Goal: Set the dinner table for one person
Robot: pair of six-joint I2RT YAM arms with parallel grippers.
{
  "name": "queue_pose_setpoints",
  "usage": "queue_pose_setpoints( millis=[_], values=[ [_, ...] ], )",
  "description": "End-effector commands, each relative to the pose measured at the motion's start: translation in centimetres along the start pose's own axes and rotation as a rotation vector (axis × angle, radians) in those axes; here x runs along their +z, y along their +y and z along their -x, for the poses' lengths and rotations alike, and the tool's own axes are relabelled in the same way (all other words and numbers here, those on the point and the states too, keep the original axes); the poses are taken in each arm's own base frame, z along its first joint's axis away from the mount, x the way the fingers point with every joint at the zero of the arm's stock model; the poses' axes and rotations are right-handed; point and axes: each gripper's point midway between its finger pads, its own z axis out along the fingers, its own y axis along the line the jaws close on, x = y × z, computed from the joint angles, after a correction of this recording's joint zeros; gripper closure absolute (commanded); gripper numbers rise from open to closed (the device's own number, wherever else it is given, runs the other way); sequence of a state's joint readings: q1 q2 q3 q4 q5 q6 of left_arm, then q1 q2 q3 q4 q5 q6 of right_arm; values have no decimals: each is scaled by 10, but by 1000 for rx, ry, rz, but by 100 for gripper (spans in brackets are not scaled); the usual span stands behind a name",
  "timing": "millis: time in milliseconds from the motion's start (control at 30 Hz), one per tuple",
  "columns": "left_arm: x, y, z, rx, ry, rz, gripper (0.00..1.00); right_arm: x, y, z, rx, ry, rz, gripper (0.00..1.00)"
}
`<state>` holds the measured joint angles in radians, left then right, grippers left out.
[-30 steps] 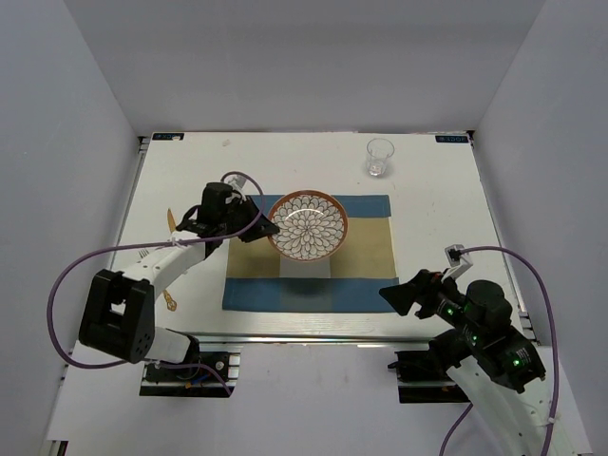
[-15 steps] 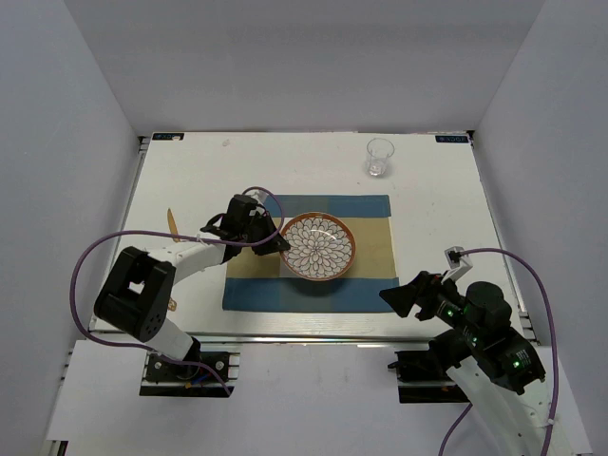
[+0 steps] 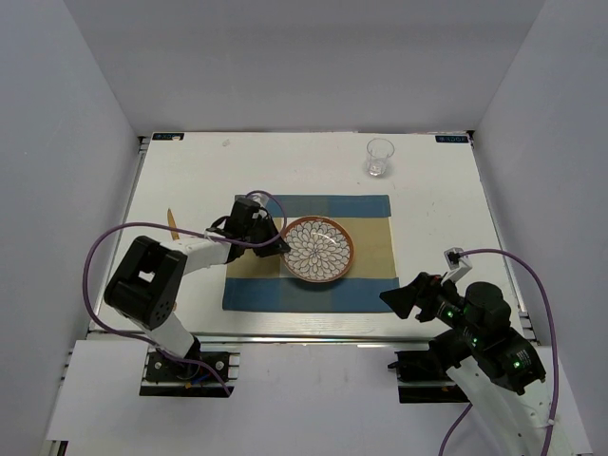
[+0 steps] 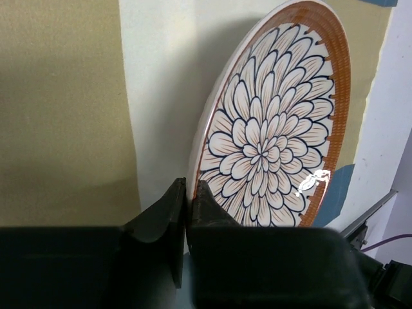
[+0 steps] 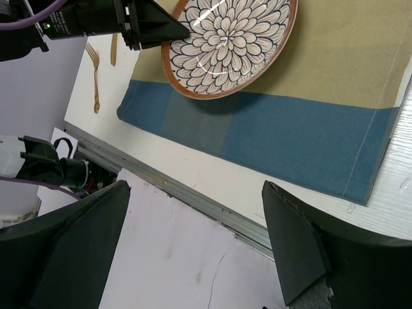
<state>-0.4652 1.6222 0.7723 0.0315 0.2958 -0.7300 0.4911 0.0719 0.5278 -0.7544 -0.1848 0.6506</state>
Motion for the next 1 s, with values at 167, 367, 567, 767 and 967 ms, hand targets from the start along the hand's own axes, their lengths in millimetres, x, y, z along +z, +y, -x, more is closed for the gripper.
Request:
queue_pose_setpoints(
  millis=[167, 367, 567, 767, 967],
  values=[
    [-14, -42, 23, 14, -80, -151, 50, -5, 10, 14, -27, -41, 24, 11],
    [-35, -36, 33, 4, -161, -82, 2, -3, 11, 15, -29, -41, 29, 11],
    [-66, -18, 42, -47, -230, 82, 2, 6, 16, 24, -32, -57, 47, 11],
    [-111, 2, 47, -78, -290, 265, 2, 47, 10, 48, -42, -48, -21, 11],
    [-154, 10, 52, 37, -254, 415, 2, 103, -1, 87, -87, 12, -164, 11]
  ],
)
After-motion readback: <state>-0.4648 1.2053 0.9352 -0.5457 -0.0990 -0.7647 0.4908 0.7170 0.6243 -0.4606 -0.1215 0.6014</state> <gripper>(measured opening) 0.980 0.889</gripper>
